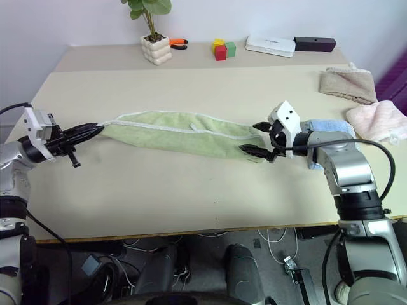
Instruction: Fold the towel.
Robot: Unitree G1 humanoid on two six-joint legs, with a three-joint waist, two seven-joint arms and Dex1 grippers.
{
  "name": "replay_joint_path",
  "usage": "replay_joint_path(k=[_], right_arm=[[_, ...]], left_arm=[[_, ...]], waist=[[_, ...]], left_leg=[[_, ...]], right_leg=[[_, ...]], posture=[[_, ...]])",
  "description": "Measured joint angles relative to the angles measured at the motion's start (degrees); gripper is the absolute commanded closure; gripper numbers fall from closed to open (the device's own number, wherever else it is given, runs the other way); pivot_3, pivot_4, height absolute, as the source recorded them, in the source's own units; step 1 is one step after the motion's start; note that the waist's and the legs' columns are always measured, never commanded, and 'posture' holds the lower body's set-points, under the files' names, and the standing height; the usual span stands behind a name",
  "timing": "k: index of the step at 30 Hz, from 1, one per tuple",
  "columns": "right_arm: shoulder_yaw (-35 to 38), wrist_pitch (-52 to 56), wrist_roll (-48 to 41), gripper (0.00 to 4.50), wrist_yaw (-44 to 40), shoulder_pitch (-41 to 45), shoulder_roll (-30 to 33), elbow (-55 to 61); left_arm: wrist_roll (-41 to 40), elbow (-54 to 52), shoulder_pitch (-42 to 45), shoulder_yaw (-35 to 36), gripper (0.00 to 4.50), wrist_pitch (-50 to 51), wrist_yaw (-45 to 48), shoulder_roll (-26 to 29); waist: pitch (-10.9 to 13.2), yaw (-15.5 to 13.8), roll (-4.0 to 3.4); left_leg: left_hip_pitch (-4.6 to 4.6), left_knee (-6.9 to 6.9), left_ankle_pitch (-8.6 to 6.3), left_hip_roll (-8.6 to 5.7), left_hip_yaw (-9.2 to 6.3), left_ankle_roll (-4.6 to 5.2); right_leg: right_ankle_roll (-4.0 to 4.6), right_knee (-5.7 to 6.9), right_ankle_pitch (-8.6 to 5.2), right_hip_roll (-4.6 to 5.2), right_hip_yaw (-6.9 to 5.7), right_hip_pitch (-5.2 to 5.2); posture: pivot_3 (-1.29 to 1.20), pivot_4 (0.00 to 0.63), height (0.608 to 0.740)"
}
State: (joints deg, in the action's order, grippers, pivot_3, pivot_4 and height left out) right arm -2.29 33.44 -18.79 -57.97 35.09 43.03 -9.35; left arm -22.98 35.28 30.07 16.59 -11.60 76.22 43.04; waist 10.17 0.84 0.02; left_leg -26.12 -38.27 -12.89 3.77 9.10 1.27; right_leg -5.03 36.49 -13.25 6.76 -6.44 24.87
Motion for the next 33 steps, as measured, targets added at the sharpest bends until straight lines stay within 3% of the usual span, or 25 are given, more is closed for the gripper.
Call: replay_joint_path(k=[8, 17, 24, 33], right_arm=[[-0.7, 11.0, 0.4, 0.07, 1.8, 5.8, -1.0, -8.9], [-0.9, 18.6, -1.9, 4.48, 0.4, 5.8, -1.4, -7.9], [1.3, 17.5, -4.8, 4.48, -1.5, 4.1, -0.7, -1.4], [8.3, -5.0, -6.3, 4.48, -11.0, -13.2, 4.5, 15.7]], left_arm=[[-0.7, -4.0, -3.1, 0.0, 4.5, 1.3, -1.5, -0.1], [-1.3, -5.7, -3.6, 0.0, 4.5, 2.2, -2.6, -0.1], [-1.3, -5.6, -3.4, -0.1, 4.5, 2.5, -1.9, 0.1], [-1.6, -9.7, -9.2, -0.1, 4.5, 4.4, 4.3, 3.9]], waist=[[0.0, -0.1, 0.0], [0.0, 0.0, -0.01], [0.0, -0.2, 0.0], [0.0, -0.1, 0.0]], left_leg=[[-0.01, 0.02, 0.0, 0.0, 0.02, -0.01], [-0.02, 0.02, 0.0, 0.0, 0.03, -0.01], [-0.02, 0.02, 0.0, 0.0, 0.02, -0.01], [-0.02, 0.06, -0.02, 0.02, 0.01, -0.02]], right_leg=[[0.0, 0.05, 0.0, 0.01, -0.01, 0.03], [0.0, 0.06, 0.01, 0.01, -0.01, 0.03], [0.0, 0.05, 0.01, 0.02, -0.01, 0.04], [0.0, -0.01, 0.0, 0.01, -0.03, 0.04]], posture=[[0.0, 0.15, 0.74], [0.0, 0.15, 0.74], [0.0, 0.15, 0.74], [0.0, 0.15, 0.74]])
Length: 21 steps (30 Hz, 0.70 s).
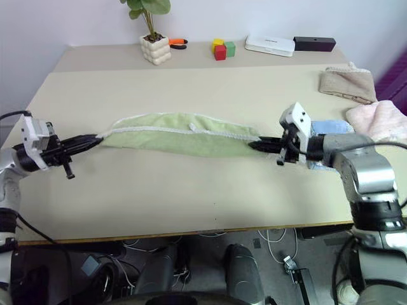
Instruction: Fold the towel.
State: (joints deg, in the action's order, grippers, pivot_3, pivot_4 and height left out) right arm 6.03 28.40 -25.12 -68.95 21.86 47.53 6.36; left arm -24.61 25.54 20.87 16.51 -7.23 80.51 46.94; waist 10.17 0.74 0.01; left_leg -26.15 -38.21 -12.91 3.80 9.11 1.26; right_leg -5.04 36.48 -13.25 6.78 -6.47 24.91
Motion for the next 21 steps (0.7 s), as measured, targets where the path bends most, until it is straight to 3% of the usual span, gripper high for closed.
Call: replay_joint_path(k=[5, 8, 12, 18, 21], right_arm=[[-0.8, -17.3, 6.6, 4.48, -2.9, -7.6, 2.7, 2.0], [-3.3, -32.3, 16.6, 4.48, -1.6, -8.1, 6.0, -2.7], [-4.5, -43.0, 21.0, 4.48, -0.1, -8.1, 6.2, -7.1], [-5.6, -53.5, 25.5, 4.48, 1.2, -7.9, 9.1, -11.5], [-7.1, -53.7, 27.6, 4.48, 4.7, -2.2, 6.4, -16.5]], left_arm=[[0.6, -1.4, -3.4, -0.3, 4.5, -4.0, 4.0, 1.0], [2.3, -0.4, -5.4, -1.2, 4.5, -8.6, 6.5, 2.8], [3.5, 2.7, -6.7, -1.9, 4.5, -12.9, 7.8, 3.1], [4.5, 5.5, -8.0, -2.3, 4.5, -18.2, 8.6, 3.9], [5.5, 7.7, -6.0, -2.8, 4.5, -19.7, 6.3, 2.4]], waist=[[0.0, 0.0, 0.01], [0.0, 0.1, 0.0], [0.0, 0.0, 0.0], [0.0, 0.0, -0.01], [0.0, 0.1, -0.01]], left_leg=[[0.02, -0.01, -0.06, 0.01, -0.04, 0.08], [0.05, 0.01, -0.05, 0.02, -0.02, 0.05], [0.06, 0.02, -0.01, 0.02, -0.01, -0.01], [0.06, 0.01, -0.01, 0.04, -0.02, 0.0], [0.14, -0.03, -0.01, 0.04, 0.0, 0.01]], right_leg=[[0.01, -0.09, 0.0, 0.03, 0.01, -0.01], [0.03, -0.12, -0.02, 0.04, 0.01, 0.01], [0.03, -0.11, -0.01, 0.03, 0.02, 0.01], [0.04, -0.12, -0.01, 0.04, 0.03, 0.01], [0.12, -0.11, 0.04, 0.04, 0.04, -0.01]], posture=[[0.0, 0.15, 0.74], [0.0, 0.15, 0.74], [0.0, 0.15, 0.74], [0.0, 0.15, 0.74], [0.0, 0.15, 0.74]])
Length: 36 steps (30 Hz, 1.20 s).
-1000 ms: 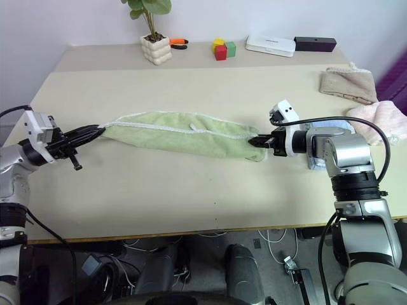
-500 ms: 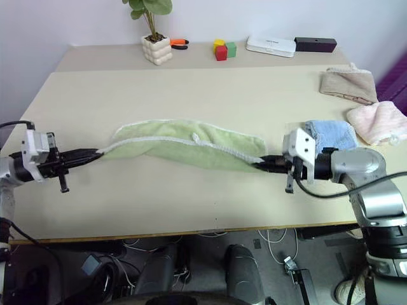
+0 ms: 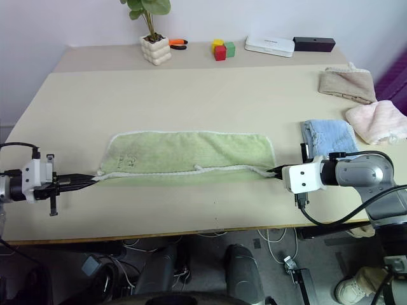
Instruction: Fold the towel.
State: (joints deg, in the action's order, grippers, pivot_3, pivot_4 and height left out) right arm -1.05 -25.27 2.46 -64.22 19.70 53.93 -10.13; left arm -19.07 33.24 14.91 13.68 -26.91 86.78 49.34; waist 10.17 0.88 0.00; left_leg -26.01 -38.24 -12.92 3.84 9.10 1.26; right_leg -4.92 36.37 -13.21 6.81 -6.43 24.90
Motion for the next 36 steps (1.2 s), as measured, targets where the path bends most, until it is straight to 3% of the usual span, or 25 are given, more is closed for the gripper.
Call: replay_joint_path(k=[5, 12, 16, 20, 26, 31, 36], right_arm=[[-2.6, 1.2, 6.7, 4.48, 10.6, 16.7, -5.9, -11.1], [-7.7, 2.6, 20.6, 4.48, 37.1, 39.8, -14.8, -34.6], [-7.3, -0.2, 20.1, 4.48, 42.7, 44.3, -15.4, -37.8], [-6.4, -8.2, 14.6, 4.48, 38.6, 37.6, -14.0, -31.5], [-7.0, -8.5, 3.2, 4.48, 23.2, 16.7, -8.2, -12.0], [-6.7, -6.0, -1.1, 4.48, 15.9, 4.5, -2.5, -3.2], [-5.0, -6.0, -3.0, 4.48, 12.5, -0.2, 0.6, -1.3]], left_arm=[[2.9, 9.0, 13.2, -1.6, 4.5, 0.2, -8.4, -3.6], [13.7, 29.9, 41.1, -2.6, 4.5, -4.0, -37.8, -4.1], [16.8, 34.4, 48.0, -3.8, 4.5, -6.3, -42.5, -2.2], [14.6, 34.4, 46.5, -3.2, 4.5, -9.9, -32.3, -0.8], [7.7, 29.9, 31.1, -2.4, 4.5, -13.4, -11.6, -1.6], [4.4, 24.2, 21.8, -1.9, 4.5, -16.0, -3.4, -1.5], [3.2, 21.3, 15.4, -1.8, 4.5, -16.1, 0.9, -1.1]], waist=[[0.0, -0.2, 0.03], [0.0, 0.2, 0.05], [0.0, 0.3, 0.04], [0.0, 0.3, 0.01], [0.0, 0.0, 0.01], [0.0, 0.1, 0.01], [0.0, 0.0, 0.02]], left_leg=[[-0.01, -0.03, 0.08, -0.03, 0.1, 0.0], [-0.29, 0.06, 0.14, -0.08, 0.25, -0.04], [-0.35, 0.23, 0.15, -0.1, 0.31, -0.06], [-0.28, 0.23, 0.15, -0.1, 0.35, -0.05], [-0.15, 0.05, 0.14, -0.08, 0.24, -0.05], [0.02, 0.0, 0.11, -0.05, 0.19, -0.02], [0.26, 0.01, 0.04, -0.01, 0.05, 0.06]], right_leg=[[0.05, 0.07, 0.06, -0.04, -0.03, -0.04], [-0.09, 0.17, 0.01, -0.05, -0.01, 0.26], [-0.18, 0.08, -0.06, -0.07, 0.0, 0.34], [-0.19, 0.02, -0.07, -0.08, 0.0, 0.22], [-0.18, 0.12, -0.06, -0.07, -0.01, 0.05], [-0.14, 0.16, -0.05, -0.04, 0.0, -0.07], [-0.1, 0.17, -0.06, -0.02, 0.01, -0.23]], posture=[[0.0, 0.15, 0.74], [0.0, 0.15, 0.74], [0.0, 0.15, 0.74], [0.0, 0.15, 0.74], [0.0, 0.15, 0.74], [0.0, 0.15, 0.74], [0.0, 0.15, 0.74]])
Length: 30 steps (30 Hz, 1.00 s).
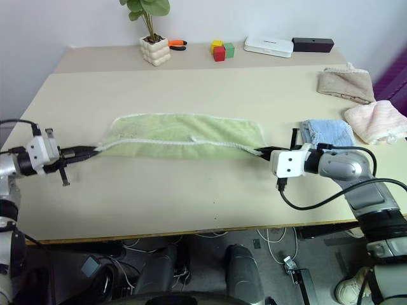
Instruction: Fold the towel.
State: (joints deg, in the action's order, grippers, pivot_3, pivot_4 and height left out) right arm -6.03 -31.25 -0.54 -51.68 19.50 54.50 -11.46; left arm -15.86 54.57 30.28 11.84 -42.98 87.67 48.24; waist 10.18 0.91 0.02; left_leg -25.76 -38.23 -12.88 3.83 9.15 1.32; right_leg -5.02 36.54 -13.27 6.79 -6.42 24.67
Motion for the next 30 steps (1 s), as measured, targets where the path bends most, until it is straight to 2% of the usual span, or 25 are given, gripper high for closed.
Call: replay_joint_path(k=[8, 13, 23, 30], right_arm=[[2.4, -0.7, -2.8, 4.48, -4.8, -2.4, 2.3, -0.2], [3.4, 1.3, -4.3, 4.48, -4.3, -1.1, 1.0, -2.3], [4.4, 5.0, -4.2, 4.48, -0.5, 5.9, -4.2, -5.8], [4.3, 6.0, -0.2, 4.48, 4.0, 10.8, -7.3, -11.6]], left_arm=[[-3.6, -5.3, -4.8, 1.2, 4.5, 4.3, 2.2, 2.5], [-5.9, -7.7, -6.3, 2.8, 4.5, 8.6, -0.9, 2.0], [-7.2, -7.8, 1.4, 4.3, 4.5, 16.7, -13.0, -2.9], [-6.8, -2.9, 5.7, 4.6, 4.5, 18.5, -16.1, -5.4]], waist=[[0.0, -0.1, 0.01], [0.0, -0.2, 0.02], [0.0, -0.1, 0.03], [0.0, -0.1, 0.03]], left_leg=[[0.09, 0.01, -0.02, 0.01, -0.02, 0.02], [0.17, 0.0, -0.08, 0.01, -0.04, 0.13], [0.21, 0.01, 0.0, -0.03, 0.02, 0.0], [0.22, 0.01, 0.02, -0.05, 0.16, -0.02]], right_leg=[[0.0, -0.01, 0.0, 0.03, 0.01, -0.05], [0.01, -0.02, 0.0, 0.04, 0.01, -0.15], [-0.02, -0.01, 0.01, 0.04, 0.01, -0.2], [-0.02, 0.0, 0.01, 0.02, 0.0, -0.2]], posture=[[0.0, 0.15, 0.74], [0.0, 0.15, 0.74], [0.0, 0.15, 0.74], [0.0, 0.15, 0.74]])
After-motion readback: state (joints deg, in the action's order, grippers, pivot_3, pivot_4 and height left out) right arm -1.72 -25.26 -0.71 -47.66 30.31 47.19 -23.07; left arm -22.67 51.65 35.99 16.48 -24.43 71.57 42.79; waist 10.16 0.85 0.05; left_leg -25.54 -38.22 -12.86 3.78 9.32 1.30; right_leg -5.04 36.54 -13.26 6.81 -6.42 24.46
